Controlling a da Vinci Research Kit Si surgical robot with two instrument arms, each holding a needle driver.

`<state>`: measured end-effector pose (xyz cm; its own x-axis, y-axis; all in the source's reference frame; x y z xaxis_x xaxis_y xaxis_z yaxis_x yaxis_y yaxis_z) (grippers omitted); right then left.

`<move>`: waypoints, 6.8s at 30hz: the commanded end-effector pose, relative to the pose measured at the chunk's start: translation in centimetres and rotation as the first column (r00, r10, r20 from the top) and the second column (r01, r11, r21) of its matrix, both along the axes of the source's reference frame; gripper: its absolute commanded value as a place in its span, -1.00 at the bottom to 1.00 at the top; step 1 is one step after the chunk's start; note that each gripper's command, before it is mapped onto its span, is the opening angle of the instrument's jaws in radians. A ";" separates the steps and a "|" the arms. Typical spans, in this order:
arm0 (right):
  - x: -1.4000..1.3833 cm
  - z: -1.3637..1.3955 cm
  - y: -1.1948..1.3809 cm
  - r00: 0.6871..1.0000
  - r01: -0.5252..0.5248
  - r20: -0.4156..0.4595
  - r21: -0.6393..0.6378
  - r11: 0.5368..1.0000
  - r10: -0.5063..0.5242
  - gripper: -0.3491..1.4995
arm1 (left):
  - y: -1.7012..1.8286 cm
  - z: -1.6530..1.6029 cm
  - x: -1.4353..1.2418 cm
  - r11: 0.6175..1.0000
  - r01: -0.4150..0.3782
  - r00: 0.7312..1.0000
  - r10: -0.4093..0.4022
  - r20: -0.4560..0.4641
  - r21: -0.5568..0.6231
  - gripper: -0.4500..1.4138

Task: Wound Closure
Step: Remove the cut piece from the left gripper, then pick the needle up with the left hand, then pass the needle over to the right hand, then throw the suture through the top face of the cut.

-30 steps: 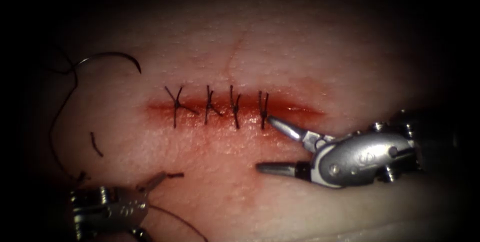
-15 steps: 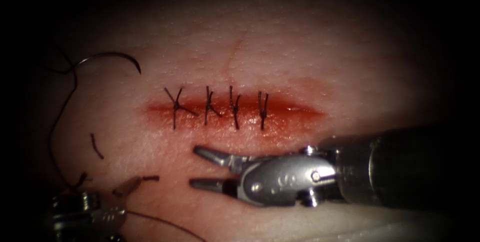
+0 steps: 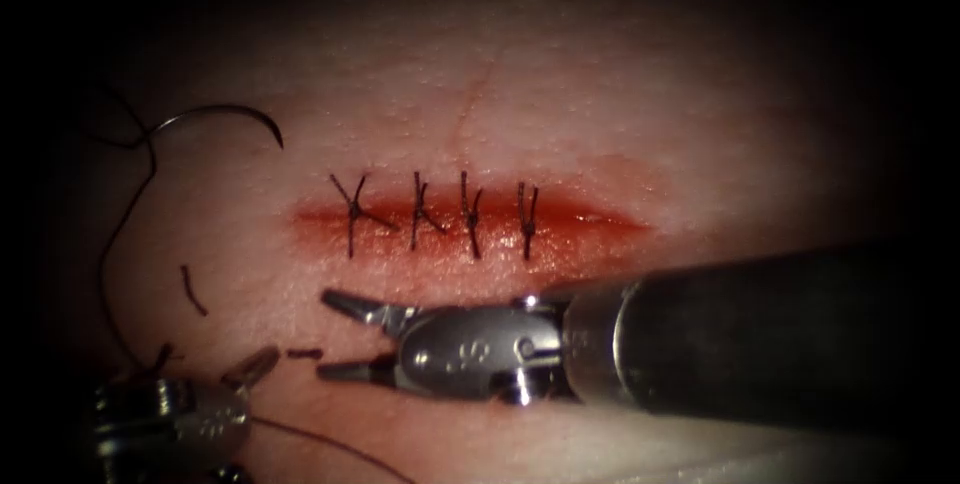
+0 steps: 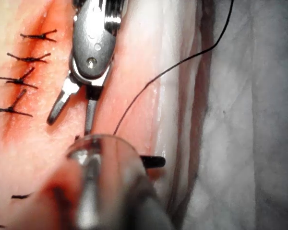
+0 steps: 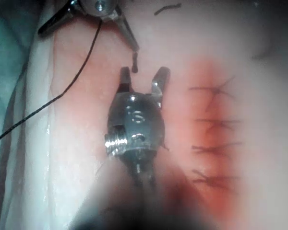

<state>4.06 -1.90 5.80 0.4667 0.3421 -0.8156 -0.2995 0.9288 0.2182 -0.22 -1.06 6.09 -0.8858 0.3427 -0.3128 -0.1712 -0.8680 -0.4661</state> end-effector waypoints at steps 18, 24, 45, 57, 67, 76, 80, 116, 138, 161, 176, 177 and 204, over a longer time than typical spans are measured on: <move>0.10 -0.07 0.01 0.998 0.022 -0.057 0.032 0.999 -0.020 -1.00 | -0.04 0.07 -0.09 1.000 0.003 1.000 -0.003 -0.004 -0.006 0.76; 0.15 0.02 0.00 0.998 0.019 -0.054 0.023 1.000 -0.018 -1.00 | -0.06 0.03 -0.09 1.000 0.000 1.000 0.000 -0.005 -0.008 0.76; -0.18 0.06 -0.20 0.998 0.065 0.022 0.014 0.998 -0.066 -0.02 | 0.74 -1.01 0.17 0.965 0.248 0.889 -0.190 0.417 -0.089 0.80; -0.91 -0.27 -0.06 0.999 0.008 0.046 0.005 1.000 -0.008 0.64 | 1.50 -1.19 0.27 0.915 0.369 0.833 -0.248 0.494 -0.162 0.69; -1.56 -0.98 0.16 0.996 -0.086 0.030 -0.074 0.994 0.088 0.54 | 2.04 0.33 0.47 0.914 0.263 0.951 -0.191 0.243 -0.310 0.48; -1.87 -1.00 0.15 0.993 -0.107 0.039 -0.086 0.991 0.111 0.53 | 2.16 0.88 0.56 0.918 0.199 0.973 -0.143 0.182 -0.343 0.19; -1.94 -1.01 0.14 0.992 -0.113 0.050 -0.087 0.990 0.117 0.53 | 2.05 1.02 0.58 0.935 0.110 0.989 -0.069 0.132 -0.336 0.19; -1.91 -1.03 0.33 0.971 -0.239 -0.021 0.009 0.971 0.239 0.45 | 1.69 0.18 0.14 0.854 0.035 0.923 0.171 0.344 -0.519 -1.00; -1.13 -0.94 1.06 0.823 -0.105 -0.248 0.818 0.566 0.511 0.54 | 1.05 -0.80 -0.69 0.866 -0.049 0.338 0.483 0.807 -0.498 -1.00; -0.78 -0.89 0.95 0.668 -0.022 -0.351 0.872 0.489 0.656 0.64 | 1.04 -1.10 -0.80 0.842 -0.020 0.288 0.521 0.804 -0.539 -1.00; -0.66 -0.86 0.94 0.650 -0.023 -0.347 0.880 0.474 0.676 0.44 | 1.03 -1.14 -0.82 0.842 -0.017 0.285 0.521 0.805 -0.539 -1.00; -0.66 -0.86 0.94 0.650 -0.023 -0.347 0.880 0.474 0.676 0.42 | 1.03 -1.14 -0.82 0.842 -0.017 0.285 0.521 0.805 -0.539 -1.00; -1.14 -0.79 1.08 0.669 -0.122 -0.375 0.797 0.592 0.642 -1.00 | 1.01 -1.18 -0.84 0.920 -0.015 0.454 0.356 0.817 -0.393 0.77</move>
<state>2.74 -0.75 4.94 -0.3446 0.8682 -0.3570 -0.1831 0.3108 0.9327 -1.01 -0.05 4.87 -0.1576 0.0001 -0.9875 0.3356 -0.9405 -0.0537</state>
